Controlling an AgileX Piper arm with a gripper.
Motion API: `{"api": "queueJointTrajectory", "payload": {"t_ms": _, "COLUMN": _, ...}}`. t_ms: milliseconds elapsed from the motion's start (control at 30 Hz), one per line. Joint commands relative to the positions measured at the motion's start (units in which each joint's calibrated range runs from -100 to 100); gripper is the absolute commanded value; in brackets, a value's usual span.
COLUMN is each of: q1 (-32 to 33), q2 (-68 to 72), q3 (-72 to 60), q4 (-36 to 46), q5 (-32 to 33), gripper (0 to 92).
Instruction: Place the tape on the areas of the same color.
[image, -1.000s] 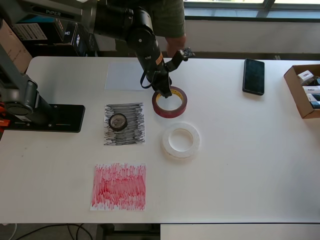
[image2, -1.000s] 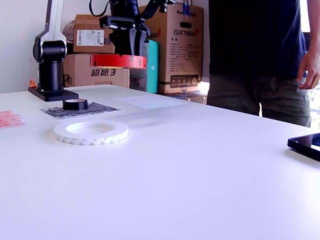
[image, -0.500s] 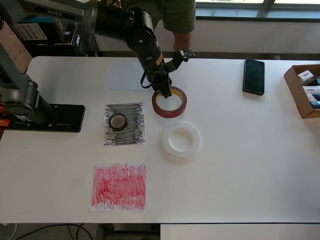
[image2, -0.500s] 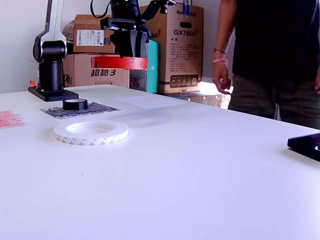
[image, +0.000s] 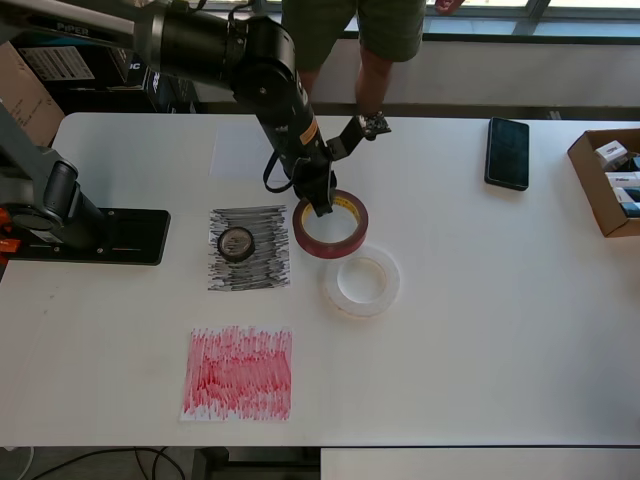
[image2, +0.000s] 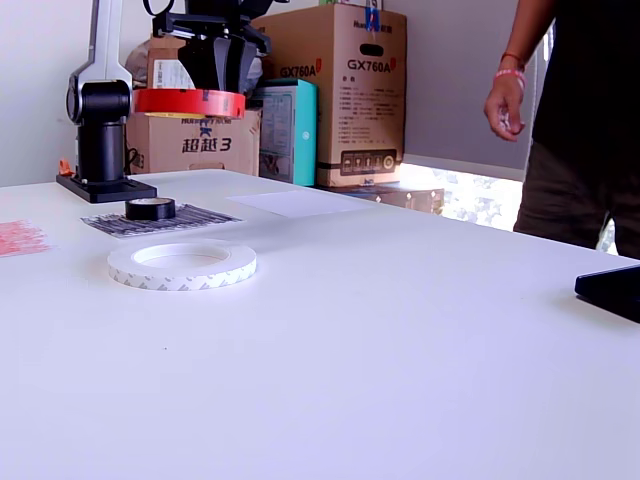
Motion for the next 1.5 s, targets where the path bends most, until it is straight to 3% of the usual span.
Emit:
{"api": "queueJointTrajectory", "payload": {"t_ms": 0, "q1": 0.14, "q2": -3.64, "q3": -0.19, "q4": 0.09, "q5": -0.09, "gripper": 0.0}}
{"api": "queueJointTrajectory", "payload": {"t_ms": 533, "q1": -5.85, "q2": -5.51, "q3": 5.98, "q4": 0.17, "q5": -1.32, "gripper": 0.0}}
{"api": "queueJointTrajectory", "payload": {"t_ms": 900, "q1": -14.69, "q2": -5.51, "q3": 9.26, "q4": 0.17, "q5": -11.72, "gripper": 0.0}}
{"api": "queueJointTrajectory", "payload": {"t_ms": 1467, "q1": -27.16, "q2": -5.32, "q3": 13.62, "q4": -0.76, "q5": -36.2, "gripper": 0.0}}
